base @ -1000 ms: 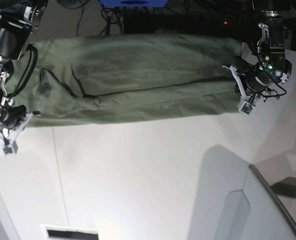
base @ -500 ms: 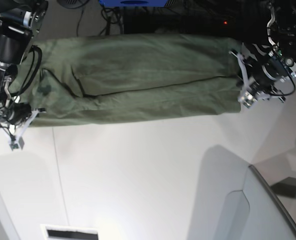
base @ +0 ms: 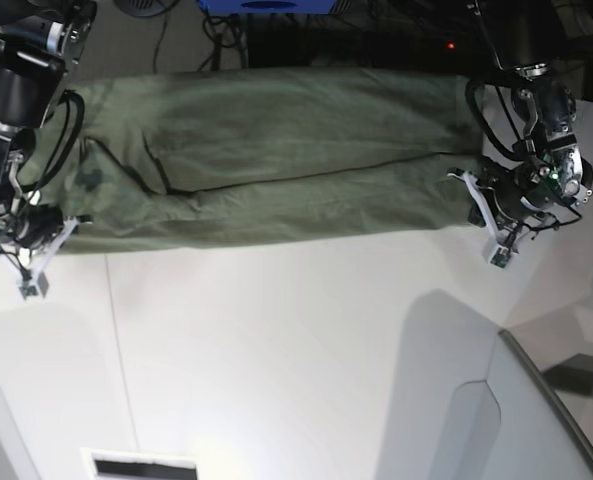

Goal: Layout the t-shirt on the table in an organized manner, then fold the t-shirt properly
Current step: 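Shift the left gripper along the strip's end and re-grasp it, then release the strip with both grippers and raise the left gripper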

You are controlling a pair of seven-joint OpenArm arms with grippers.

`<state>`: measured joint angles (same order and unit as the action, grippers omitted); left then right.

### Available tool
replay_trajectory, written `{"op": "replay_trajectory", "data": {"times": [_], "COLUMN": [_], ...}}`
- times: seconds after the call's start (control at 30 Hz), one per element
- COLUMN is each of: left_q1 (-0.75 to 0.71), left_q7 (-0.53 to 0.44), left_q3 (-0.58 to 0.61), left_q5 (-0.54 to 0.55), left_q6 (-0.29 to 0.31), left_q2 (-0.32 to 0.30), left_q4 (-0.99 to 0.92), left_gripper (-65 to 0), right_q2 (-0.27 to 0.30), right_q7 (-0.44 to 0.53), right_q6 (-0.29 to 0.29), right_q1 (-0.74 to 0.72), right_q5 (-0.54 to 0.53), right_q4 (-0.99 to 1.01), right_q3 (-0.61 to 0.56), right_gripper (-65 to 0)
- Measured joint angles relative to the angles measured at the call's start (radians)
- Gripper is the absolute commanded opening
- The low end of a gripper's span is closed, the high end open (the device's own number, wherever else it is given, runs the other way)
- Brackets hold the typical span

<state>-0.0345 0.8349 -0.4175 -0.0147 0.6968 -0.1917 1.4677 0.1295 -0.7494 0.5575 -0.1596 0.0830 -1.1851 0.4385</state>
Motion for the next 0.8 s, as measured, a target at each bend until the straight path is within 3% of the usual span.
{"op": "replay_trajectory", "data": {"times": [0.1, 0.27, 0.5, 0.8], "left_q1": [0.001, -0.025, -0.089, -0.214], "left_q7": [-0.007, -0.054, -0.048, -0.048], "left_q3": [-0.001, 0.072, 0.147, 0.157], "left_q5": [-0.005, 0.0, 0.006, -0.002], "left_q6": [-0.038, -0.038, -0.038, -0.037], "left_q2": [-0.002, -0.011, -0.014, -0.031], "left_q4": [-0.051, -0.08, -0.08, 0.05], "left_gripper": [-65.0, -65.0, -65.0, -65.0], "right_q2": [0.0, 0.0, -0.001, 0.002], "right_q7": [0.001, 0.0, 0.0, 0.001], "right_q6": [0.0, 0.0, 0.0, 0.0], "right_q1": [0.0, 0.0, 0.0, 0.0], "right_q5": [0.0, 0.001, 0.0, 0.0], "right_q4": [0.0, 0.0, 0.0, 0.0], "right_q3": [0.0, 0.0, 0.0, 0.003], "right_gripper": [-65.0, -65.0, -65.0, -65.0]}}
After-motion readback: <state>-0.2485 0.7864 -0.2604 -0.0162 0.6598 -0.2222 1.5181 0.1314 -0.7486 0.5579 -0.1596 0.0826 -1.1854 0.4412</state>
